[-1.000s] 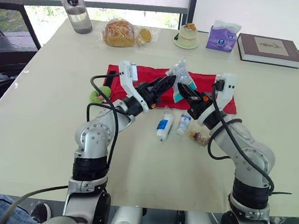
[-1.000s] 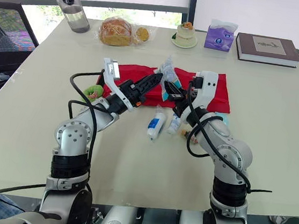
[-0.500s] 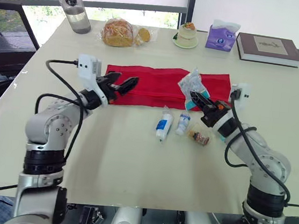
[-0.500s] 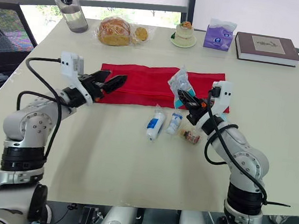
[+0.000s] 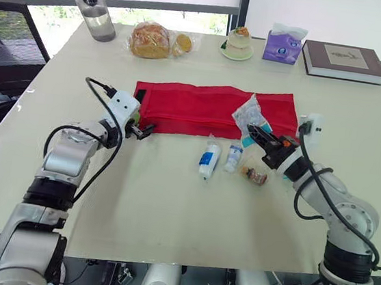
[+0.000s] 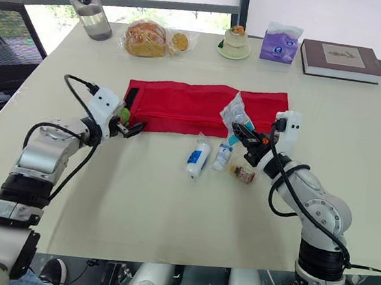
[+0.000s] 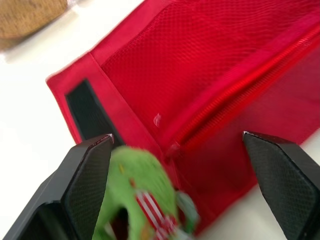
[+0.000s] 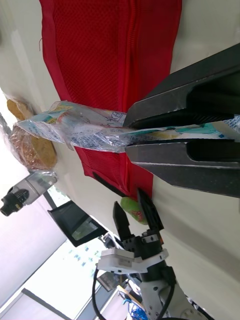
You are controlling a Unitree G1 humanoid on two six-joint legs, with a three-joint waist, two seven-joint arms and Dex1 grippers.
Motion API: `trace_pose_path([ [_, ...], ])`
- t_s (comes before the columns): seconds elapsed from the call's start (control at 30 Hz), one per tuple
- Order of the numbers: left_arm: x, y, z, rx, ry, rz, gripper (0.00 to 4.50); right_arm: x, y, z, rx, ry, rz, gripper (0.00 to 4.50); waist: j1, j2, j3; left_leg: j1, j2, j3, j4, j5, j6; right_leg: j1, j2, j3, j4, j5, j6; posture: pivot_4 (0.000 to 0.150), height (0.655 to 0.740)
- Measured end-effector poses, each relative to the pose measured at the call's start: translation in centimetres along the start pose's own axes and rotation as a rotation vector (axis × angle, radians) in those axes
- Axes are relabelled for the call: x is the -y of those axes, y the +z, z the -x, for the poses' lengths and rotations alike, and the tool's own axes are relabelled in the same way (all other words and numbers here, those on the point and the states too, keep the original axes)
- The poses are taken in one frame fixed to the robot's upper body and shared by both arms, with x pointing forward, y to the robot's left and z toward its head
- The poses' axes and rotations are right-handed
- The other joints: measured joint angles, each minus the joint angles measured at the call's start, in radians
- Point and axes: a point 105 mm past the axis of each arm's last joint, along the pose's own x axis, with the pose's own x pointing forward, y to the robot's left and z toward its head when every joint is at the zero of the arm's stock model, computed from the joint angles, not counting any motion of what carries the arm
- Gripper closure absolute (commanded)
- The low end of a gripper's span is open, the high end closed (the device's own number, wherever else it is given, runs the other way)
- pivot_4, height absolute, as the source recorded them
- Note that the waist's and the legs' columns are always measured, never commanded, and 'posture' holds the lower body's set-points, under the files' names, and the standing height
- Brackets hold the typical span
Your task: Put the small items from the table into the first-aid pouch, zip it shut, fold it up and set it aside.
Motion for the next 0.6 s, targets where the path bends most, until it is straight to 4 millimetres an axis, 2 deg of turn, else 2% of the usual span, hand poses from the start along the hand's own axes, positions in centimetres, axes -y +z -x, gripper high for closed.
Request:
trace_pose_path([
  [0.13, 0.4, 0.8, -1.2, -0.001, 0.003, -0.175, 0.08, 0.1, 0.0, 0.0, 0.005, -0.008, 0.008, 4.5, -0.003, 0.0, 0.0, -0.001, 0.0, 0.002, 0.0, 0.0, 0.0, -0.002, 0.0, 0.002, 0.0, 0.0, 0.0, 0.15, 0.74],
  [0.3, -0.3, 0.9, -1.8, -0.003, 0.047, -0.283, 0.08, 0.3, 0.1, 0.0, 0.014, -0.023, 0.014, 4.5, -0.005, 0.0, 0.0, -0.002, 0.0, 0.003, 0.0, 0.0, 0.0, -0.003, 0.0, 0.002, 0.002, 0.0, 0.0, 0.15, 0.74],
  [0.4, -0.4, 0.8, -2.2, -0.005, 0.06, -0.297, 0.94, 0.3, 0.1, 0.0, 0.017, -0.026, 0.019, 4.5, -0.003, 0.0, 0.0, -0.002, 0.0, 0.002, 0.001, 0.0, 0.0, -0.003, 0.0, 0.002, 0.002, 0.0, 0.0, 0.15, 0.74],
  [0.47, -0.3, 0.6, -2.2, -0.006, 0.055, -0.325, 2.0, 0.3, 0.1, 0.0, 0.018, -0.031, 0.021, 4.5, -0.005, 0.0, 0.0, -0.002, 0.0, 0.003, 0.001, 0.0, 0.0, -0.004, 0.0, 0.002, 0.003, 0.0, 0.0, 0.15, 0.74],
  [0.5, -0.2, 0.7, -2.2, -0.002, 0.051, -0.333, 2.36, 0.4, 0.1, 0.0, 0.018, -0.032, 0.021, 4.5, -0.004, 0.0, 0.0, -0.002, 0.0, 0.002, 0.001, 0.0, 0.0, -0.004, 0.0, 0.002, 0.003, 0.0, 0.0, 0.15, 0.74],
  [0.6, 0.5, 1.0, -2.0, 0.033, 0.023, -0.359, 4.0, 0.4, 0.1, 0.0, 0.018, -0.038, 0.022, 4.5, -0.004, 0.0, 0.0, -0.004, 0.0, 0.003, 0.001, 0.0, 0.0, -0.006, 0.0, 0.002, 0.003, 0.0, 0.0, 0.15, 0.74],
])
